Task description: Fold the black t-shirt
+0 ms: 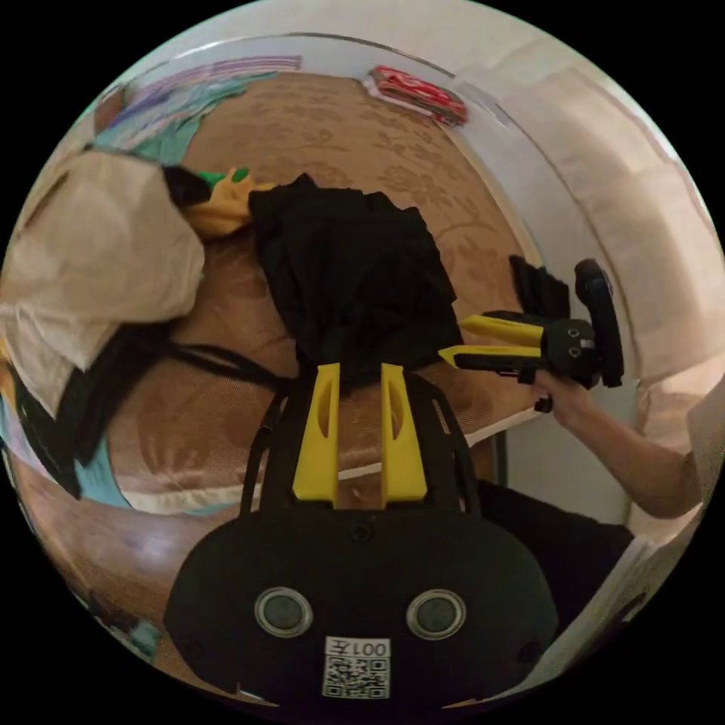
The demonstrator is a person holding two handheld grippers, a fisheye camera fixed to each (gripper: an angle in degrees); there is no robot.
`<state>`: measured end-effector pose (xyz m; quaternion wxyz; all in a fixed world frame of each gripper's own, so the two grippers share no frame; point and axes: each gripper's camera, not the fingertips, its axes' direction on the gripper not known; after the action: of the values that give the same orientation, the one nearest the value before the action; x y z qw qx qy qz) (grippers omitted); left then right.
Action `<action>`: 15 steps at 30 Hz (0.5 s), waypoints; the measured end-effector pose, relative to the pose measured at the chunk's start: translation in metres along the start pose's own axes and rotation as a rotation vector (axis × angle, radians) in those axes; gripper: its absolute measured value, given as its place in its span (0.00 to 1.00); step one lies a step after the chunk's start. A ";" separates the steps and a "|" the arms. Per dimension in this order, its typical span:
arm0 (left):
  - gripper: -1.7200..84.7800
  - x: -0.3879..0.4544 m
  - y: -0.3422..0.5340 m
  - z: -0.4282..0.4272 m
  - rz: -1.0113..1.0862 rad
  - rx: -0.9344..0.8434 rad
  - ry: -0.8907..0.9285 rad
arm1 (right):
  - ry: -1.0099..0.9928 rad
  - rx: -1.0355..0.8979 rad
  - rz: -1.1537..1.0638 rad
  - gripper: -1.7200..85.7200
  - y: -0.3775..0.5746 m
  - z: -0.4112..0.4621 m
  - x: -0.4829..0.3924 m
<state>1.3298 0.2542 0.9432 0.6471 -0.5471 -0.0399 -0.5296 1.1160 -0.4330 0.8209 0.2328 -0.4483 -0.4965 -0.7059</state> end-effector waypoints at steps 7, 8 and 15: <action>0.09 -0.014 -0.025 0.026 0.145 -0.023 -0.259 | 0.082 0.035 -0.013 0.17 0.005 -0.034 -0.025; 0.09 -0.018 -0.027 0.027 0.140 -0.009 -0.317 | 0.111 0.036 -0.032 0.17 0.007 -0.042 -0.029; 0.04 -0.040 -0.034 0.042 0.187 -0.017 -0.326 | 0.010 0.114 -0.068 0.15 0.039 -0.112 -0.033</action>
<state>1.3101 0.3172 0.9572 0.6738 -0.6324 -0.0889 -0.3718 1.1175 -0.5539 0.8002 0.2365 -0.4137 -0.5497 -0.6861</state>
